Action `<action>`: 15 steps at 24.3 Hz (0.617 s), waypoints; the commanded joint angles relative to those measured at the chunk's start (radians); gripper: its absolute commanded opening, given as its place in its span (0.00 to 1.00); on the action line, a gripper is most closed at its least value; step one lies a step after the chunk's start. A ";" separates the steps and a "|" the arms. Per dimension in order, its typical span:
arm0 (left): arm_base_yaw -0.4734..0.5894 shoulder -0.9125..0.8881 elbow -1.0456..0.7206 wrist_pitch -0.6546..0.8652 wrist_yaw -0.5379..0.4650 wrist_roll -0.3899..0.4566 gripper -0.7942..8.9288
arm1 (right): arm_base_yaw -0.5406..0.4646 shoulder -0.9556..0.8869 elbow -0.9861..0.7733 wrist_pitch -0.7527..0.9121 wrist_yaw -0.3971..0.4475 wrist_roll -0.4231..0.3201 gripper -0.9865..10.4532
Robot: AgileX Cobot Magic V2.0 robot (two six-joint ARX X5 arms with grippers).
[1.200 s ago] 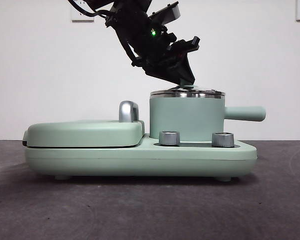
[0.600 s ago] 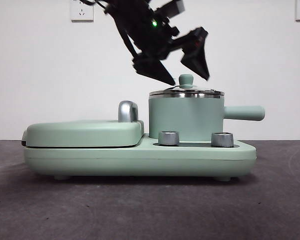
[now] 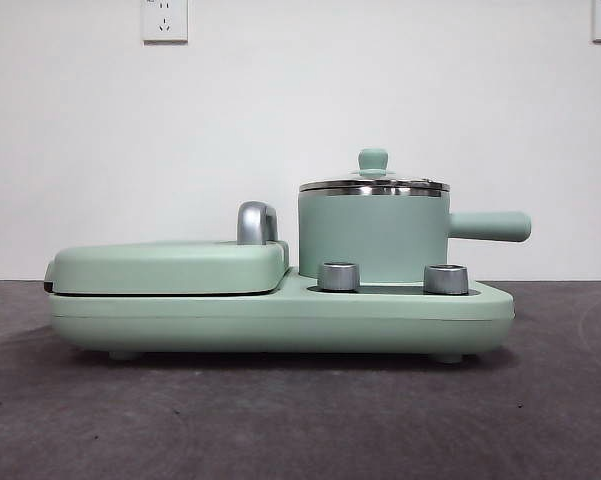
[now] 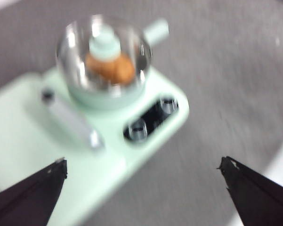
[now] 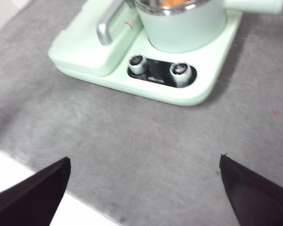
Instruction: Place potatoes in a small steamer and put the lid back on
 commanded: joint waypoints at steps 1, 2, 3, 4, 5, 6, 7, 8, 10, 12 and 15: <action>-0.009 -0.068 0.013 -0.171 0.029 -0.018 0.62 | 0.008 0.002 0.007 0.040 -0.008 0.010 0.53; -0.009 -0.090 0.009 -0.196 0.041 -0.018 0.62 | 0.008 0.002 0.007 0.052 -0.008 0.010 0.53; -0.009 -0.117 0.000 -0.208 0.055 -0.020 0.62 | 0.008 0.002 0.007 0.067 -0.008 0.010 0.53; -0.009 -0.149 -0.014 -0.210 0.069 -0.024 0.62 | 0.008 0.002 0.007 0.079 -0.008 0.010 0.53; -0.009 -0.180 -0.030 -0.208 0.076 -0.027 0.62 | 0.008 0.002 0.007 0.090 -0.011 0.010 0.53; -0.009 -0.218 -0.053 -0.204 0.078 -0.032 0.62 | 0.008 0.002 0.007 0.099 -0.017 0.010 0.53; -0.009 -0.258 -0.079 -0.196 0.078 -0.034 0.62 | 0.008 0.002 0.007 0.106 -0.030 0.010 0.53; -0.009 -0.294 -0.106 -0.185 0.078 -0.035 0.62 | 0.008 0.002 0.007 0.111 -0.037 0.010 0.53; -0.009 -0.385 -0.182 -0.143 0.078 -0.053 0.62 | 0.008 0.002 0.007 0.118 -0.039 0.009 0.53; -0.008 -0.472 -0.258 -0.092 0.076 -0.074 0.62 | 0.008 0.002 0.007 0.120 -0.042 0.006 0.53; -0.008 -0.597 -0.365 -0.024 0.035 -0.094 0.62 | 0.008 0.003 0.007 0.120 -0.056 0.005 0.52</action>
